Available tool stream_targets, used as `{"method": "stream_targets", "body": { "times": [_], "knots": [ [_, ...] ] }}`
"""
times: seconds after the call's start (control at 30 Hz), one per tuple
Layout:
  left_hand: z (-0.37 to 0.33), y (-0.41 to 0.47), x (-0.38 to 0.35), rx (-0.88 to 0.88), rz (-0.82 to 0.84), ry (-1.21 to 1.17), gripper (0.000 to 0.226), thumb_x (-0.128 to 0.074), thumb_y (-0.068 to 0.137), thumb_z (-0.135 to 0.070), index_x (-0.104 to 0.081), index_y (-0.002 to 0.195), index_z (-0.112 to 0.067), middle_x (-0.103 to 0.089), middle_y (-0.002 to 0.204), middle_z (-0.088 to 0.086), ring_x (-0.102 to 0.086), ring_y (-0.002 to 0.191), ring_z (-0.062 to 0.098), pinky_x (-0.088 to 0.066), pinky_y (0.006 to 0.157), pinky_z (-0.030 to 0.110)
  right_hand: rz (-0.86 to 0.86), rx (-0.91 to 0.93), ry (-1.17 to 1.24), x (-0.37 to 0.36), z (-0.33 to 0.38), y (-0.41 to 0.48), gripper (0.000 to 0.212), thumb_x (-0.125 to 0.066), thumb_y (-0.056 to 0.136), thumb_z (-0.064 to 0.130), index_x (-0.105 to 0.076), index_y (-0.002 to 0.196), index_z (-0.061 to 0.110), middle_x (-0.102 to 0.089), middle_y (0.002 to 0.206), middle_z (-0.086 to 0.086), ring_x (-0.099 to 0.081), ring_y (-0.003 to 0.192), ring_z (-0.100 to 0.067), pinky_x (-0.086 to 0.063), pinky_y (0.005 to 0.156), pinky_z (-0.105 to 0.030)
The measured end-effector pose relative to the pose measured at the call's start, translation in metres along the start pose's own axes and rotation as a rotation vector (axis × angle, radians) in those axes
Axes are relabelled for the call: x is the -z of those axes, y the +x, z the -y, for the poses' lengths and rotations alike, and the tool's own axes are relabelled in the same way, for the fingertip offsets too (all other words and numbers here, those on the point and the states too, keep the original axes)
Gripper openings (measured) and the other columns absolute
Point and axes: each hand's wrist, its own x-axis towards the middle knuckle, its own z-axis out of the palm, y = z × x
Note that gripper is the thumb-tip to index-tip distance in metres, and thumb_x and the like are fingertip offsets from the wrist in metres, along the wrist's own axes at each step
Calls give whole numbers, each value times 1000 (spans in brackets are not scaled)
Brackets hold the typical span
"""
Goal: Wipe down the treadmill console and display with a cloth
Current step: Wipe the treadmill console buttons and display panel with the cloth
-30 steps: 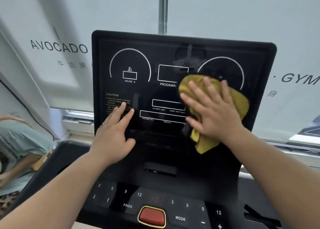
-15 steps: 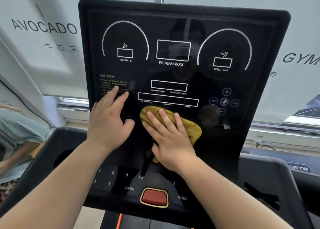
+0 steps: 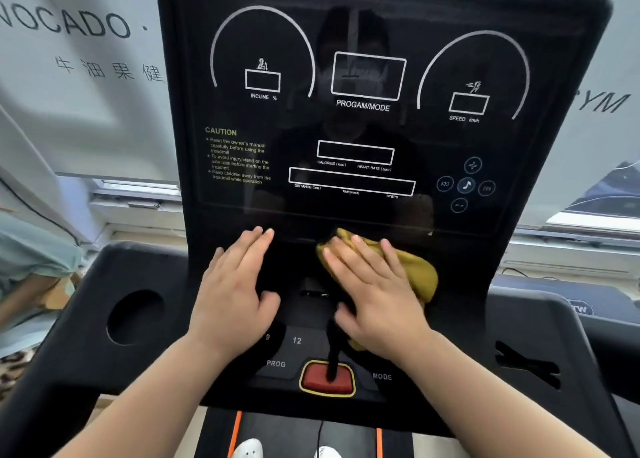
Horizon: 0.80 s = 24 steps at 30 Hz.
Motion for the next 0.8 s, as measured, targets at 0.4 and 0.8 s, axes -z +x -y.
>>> {"method": "stream_targets", "body": {
  "times": [0.4, 0.8],
  "knots": [
    [19, 3, 6, -29, -73, -48, 79, -58, 69, -14, -48, 147, -10, -51, 149, 9, -50, 135, 27, -43, 110, 50, -38, 5, 63, -3, 27, 23, 74, -55, 94, 45, -32, 161, 24, -36, 165, 6, -29, 154, -15, -18, 127, -47],
    [34, 3, 3, -45, -82, -128, 78, -56, 70, -10, -48, 147, -12, -52, 150, 4, -46, 140, 20, -28, 118, 43, -175, -162, 8, -5, 35, 11, 66, -55, 94, 48, -49, 152, 18, -52, 155, 0, -43, 146, -27, -24, 124, -54]
  ]
}}
